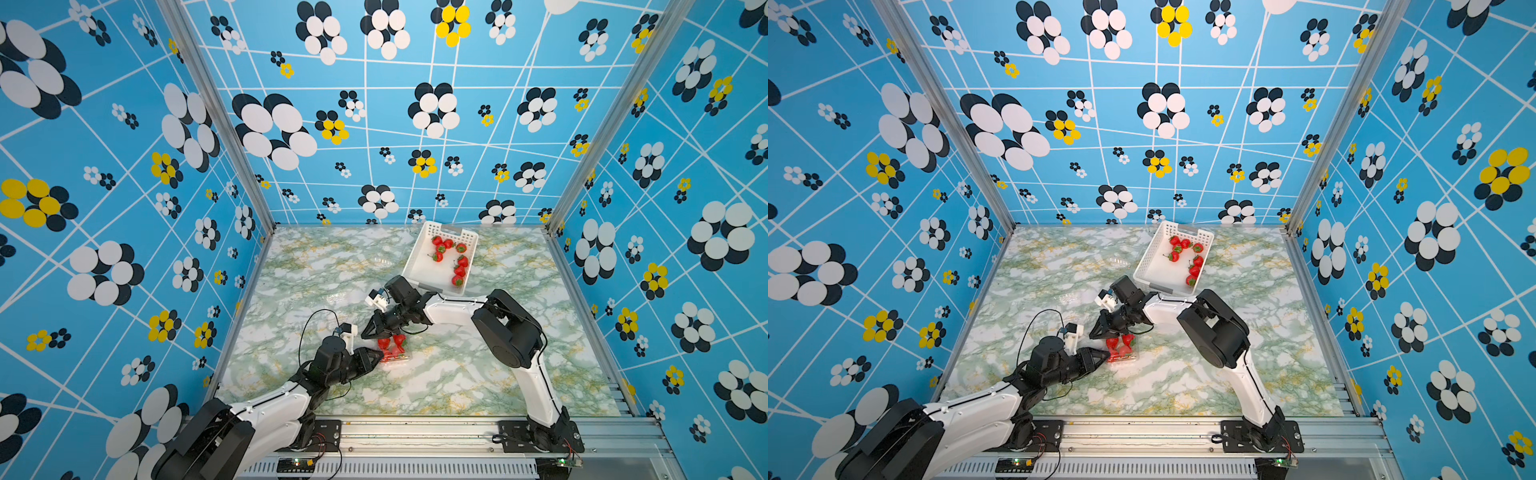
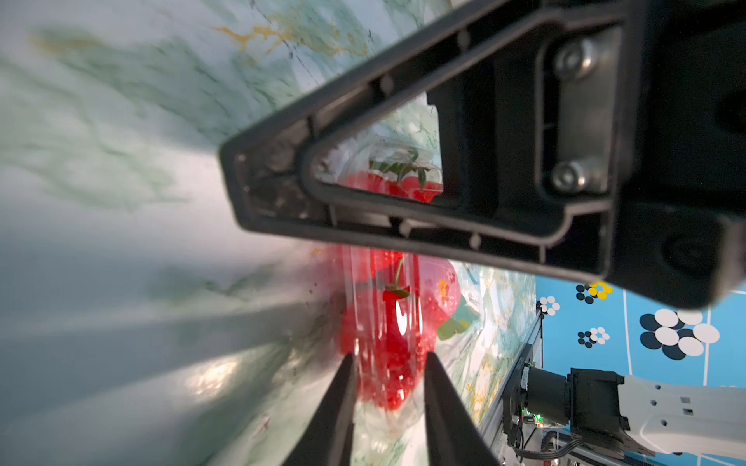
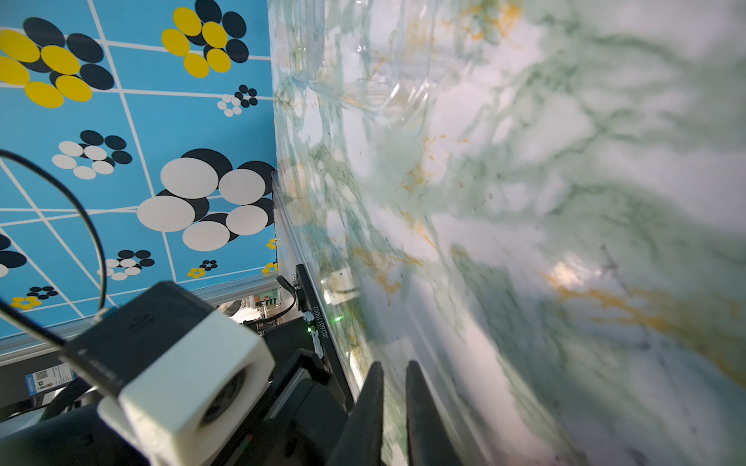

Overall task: Pack strawberries into containers
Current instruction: Close the packing box at the center of the board.

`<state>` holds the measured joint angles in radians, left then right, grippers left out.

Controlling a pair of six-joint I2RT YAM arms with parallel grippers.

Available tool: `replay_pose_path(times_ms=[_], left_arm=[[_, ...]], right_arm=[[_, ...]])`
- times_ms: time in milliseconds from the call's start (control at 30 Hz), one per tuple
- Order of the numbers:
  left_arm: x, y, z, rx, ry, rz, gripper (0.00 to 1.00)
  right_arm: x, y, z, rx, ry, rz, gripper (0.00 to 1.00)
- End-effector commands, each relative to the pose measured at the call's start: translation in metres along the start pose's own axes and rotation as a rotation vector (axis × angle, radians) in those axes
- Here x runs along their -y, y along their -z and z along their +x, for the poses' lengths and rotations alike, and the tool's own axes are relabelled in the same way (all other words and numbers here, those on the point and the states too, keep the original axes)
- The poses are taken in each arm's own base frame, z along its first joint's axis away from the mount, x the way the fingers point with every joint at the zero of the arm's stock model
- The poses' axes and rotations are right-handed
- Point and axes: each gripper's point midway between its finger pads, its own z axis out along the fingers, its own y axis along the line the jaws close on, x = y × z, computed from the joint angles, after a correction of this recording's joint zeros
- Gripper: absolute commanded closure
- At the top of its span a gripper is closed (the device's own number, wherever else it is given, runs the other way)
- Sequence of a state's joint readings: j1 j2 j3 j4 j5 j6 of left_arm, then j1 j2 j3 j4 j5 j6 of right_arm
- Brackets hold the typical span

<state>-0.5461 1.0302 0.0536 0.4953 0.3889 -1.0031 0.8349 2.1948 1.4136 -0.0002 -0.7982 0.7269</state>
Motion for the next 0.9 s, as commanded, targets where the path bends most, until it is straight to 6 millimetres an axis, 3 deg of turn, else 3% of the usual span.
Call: replay_pose_path(times_ms=[0,167,400,700,767,867], left_arm=[[-0.013,0.0,0.008,-0.017,0.002,-0.046,0.76],[-0.014,-0.001,0.009,-0.024,0.004,-0.054,0.74],[-0.016,0.003,0.009,-0.013,0.011,-0.064,0.43],[-0.014,0.013,0.002,0.034,-0.003,-0.074,0.38],[-0.013,0.015,0.002,0.039,-0.006,-0.073,0.38],[-0.014,0.015,0.002,0.041,-0.004,-0.076,0.37]], right_arm=[[0.033,-0.007,0.016,-0.034,-0.071,0.06,0.85],[0.031,-0.006,0.015,-0.032,-0.07,0.057,0.85],[0.03,-0.003,0.013,-0.028,-0.064,0.055,0.85],[0.017,0.005,0.01,-0.017,-0.011,0.04,0.79],[0.0,0.013,0.004,0.006,0.029,0.014,0.75],[-0.008,0.019,0.001,0.022,0.059,0.007,0.66]])
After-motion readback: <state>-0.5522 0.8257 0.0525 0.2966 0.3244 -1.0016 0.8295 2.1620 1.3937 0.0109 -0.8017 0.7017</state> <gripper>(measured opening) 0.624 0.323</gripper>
